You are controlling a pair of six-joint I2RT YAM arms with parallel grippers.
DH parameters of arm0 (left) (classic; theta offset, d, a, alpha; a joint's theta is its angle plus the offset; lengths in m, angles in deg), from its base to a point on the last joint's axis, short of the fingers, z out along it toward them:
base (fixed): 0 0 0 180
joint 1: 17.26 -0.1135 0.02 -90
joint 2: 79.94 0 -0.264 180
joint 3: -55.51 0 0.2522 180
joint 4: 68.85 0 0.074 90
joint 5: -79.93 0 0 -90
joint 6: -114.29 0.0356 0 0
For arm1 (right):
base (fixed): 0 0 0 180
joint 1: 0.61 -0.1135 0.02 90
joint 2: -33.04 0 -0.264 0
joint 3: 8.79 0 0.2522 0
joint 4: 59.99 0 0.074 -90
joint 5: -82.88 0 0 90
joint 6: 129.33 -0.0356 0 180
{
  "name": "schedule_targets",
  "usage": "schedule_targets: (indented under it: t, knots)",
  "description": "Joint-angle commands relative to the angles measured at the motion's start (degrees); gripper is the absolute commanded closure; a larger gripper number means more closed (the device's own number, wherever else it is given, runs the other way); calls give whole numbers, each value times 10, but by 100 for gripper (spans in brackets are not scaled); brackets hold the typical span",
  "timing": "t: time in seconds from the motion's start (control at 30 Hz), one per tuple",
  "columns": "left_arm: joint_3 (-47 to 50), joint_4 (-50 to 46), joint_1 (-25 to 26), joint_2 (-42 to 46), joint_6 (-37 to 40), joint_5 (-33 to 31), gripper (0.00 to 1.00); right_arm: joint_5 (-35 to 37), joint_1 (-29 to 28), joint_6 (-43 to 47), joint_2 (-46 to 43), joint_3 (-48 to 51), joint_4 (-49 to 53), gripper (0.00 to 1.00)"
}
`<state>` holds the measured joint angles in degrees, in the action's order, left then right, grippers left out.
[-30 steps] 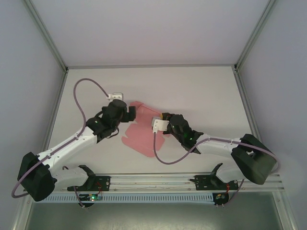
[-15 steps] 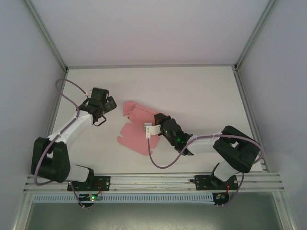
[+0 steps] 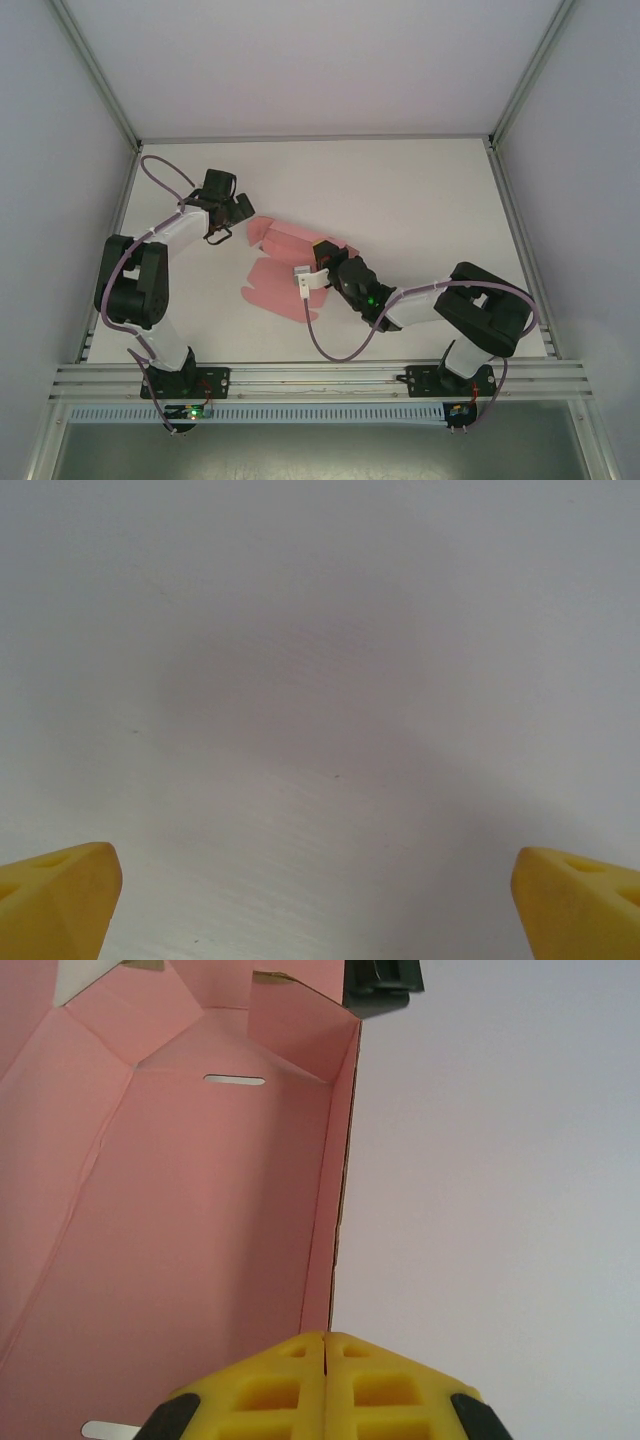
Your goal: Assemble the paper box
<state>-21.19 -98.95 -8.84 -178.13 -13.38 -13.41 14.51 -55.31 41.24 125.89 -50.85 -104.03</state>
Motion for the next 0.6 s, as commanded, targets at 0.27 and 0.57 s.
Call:
schedule_targets:
  t: [0.27,0.57]
  knots:
    - [18,89,-8,-14,82,144,9,39,-17,-11,50,21,-66,100]
    - [88,124,-8,21,99,255,16,56,-20,-17,46,10,-64,100]
